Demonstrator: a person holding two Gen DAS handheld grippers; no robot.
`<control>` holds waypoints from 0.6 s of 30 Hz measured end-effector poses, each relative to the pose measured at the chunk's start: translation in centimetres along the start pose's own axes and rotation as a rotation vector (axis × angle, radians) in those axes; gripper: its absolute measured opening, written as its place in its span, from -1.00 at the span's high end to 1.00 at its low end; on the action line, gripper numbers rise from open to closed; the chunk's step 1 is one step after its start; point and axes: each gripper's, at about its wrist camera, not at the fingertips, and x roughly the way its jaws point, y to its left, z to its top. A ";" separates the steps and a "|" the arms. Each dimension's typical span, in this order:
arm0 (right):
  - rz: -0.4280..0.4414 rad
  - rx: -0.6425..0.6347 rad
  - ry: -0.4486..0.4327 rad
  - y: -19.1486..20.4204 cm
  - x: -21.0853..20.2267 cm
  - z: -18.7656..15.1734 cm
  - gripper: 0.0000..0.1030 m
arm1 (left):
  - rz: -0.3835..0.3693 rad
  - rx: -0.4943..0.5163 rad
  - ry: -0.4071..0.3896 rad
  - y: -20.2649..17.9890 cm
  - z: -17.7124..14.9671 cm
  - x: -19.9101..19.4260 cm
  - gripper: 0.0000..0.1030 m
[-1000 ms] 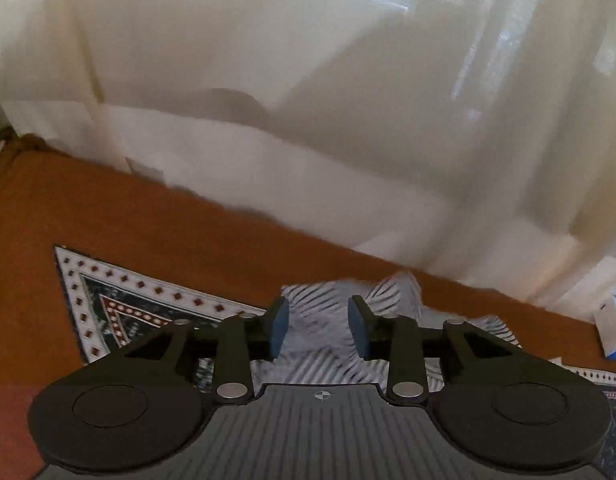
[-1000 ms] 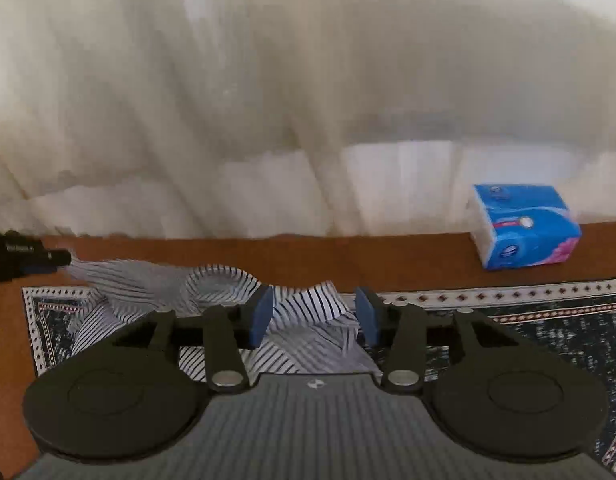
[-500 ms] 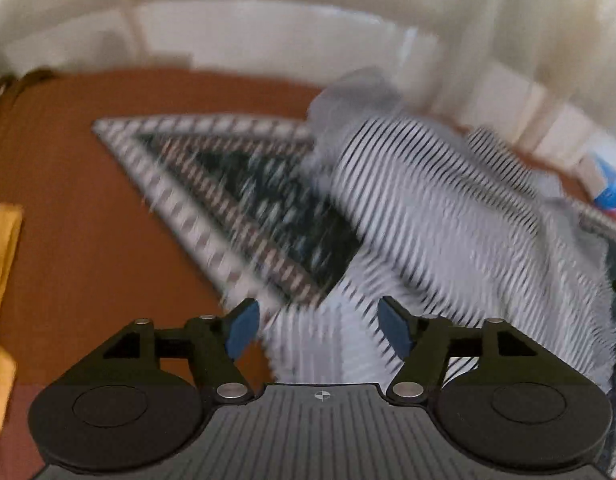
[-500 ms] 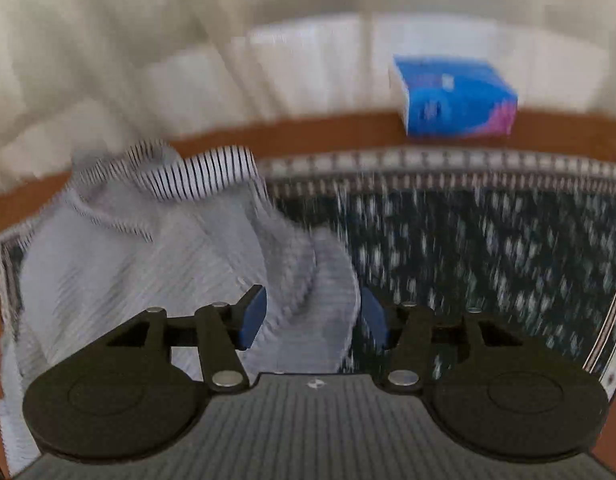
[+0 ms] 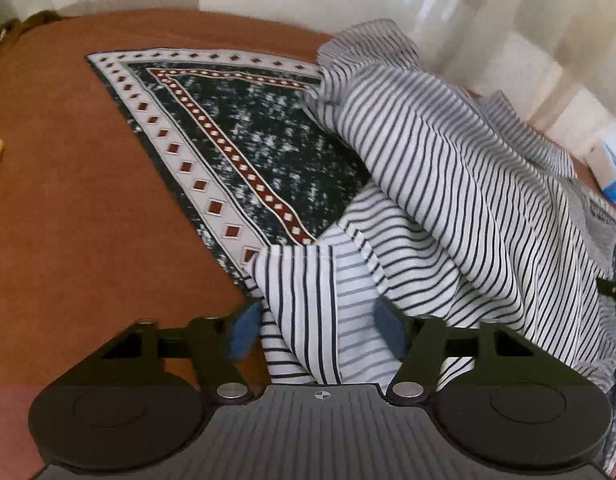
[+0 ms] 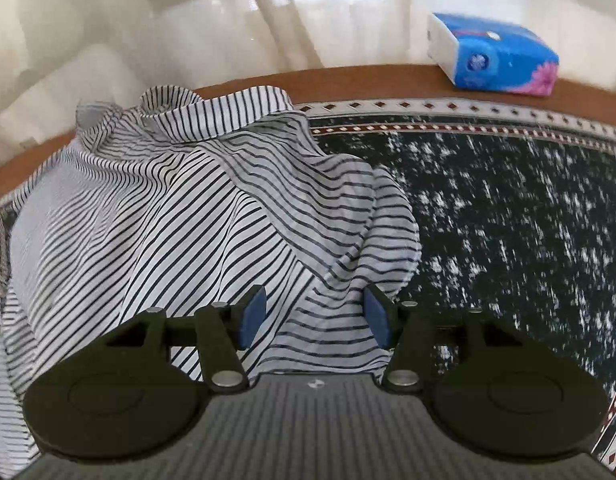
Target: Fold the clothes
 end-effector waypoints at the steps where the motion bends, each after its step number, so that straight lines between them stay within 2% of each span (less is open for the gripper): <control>1: -0.006 -0.012 -0.003 0.2 0.1 0.0 -0.12 | 0.005 0.011 0.000 -0.2 -0.1 0.1 0.32; 2: -0.011 -0.024 -0.005 0.3 0.2 0.0 0.06 | 0.004 0.019 0.007 -0.2 -0.1 0.1 0.81; 3: -0.021 -0.045 -0.004 0.5 0.3 0.0 0.41 | 0.002 0.018 0.010 -0.1 -0.1 0.0 0.89; 4: -0.026 -0.060 0.004 0.6 0.4 0.1 0.59 | 0.002 0.006 0.005 0.0 -0.2 -0.3 0.99; 5: -0.032 -0.075 0.014 0.6 0.4 0.3 0.94 | 0.005 0.001 -0.006 0.2 -0.2 -0.7 1.00; 7: 0.004 -0.051 0.045 0.0 0.0 0.9 0.95 | 0.008 -0.013 -0.037 0.6 -0.4 -2.1 1.00; 11: -0.010 -0.016 -0.028 -2.1 -2.8 2.6 0.96 | 0.001 -0.055 -0.093 2.2 -0.8 -5.5 1.00; 15: -0.093 0.024 -0.097 -4.8 -4.2 5.1 0.96 | -0.012 -0.059 -0.065 3.0 -1.8 -6.5 1.00; 18: -0.182 0.055 -0.114 -6.7 -3.1 6.3 0.96 | -0.032 -0.044 -0.020 2.8 -2.9 -6.0 1.00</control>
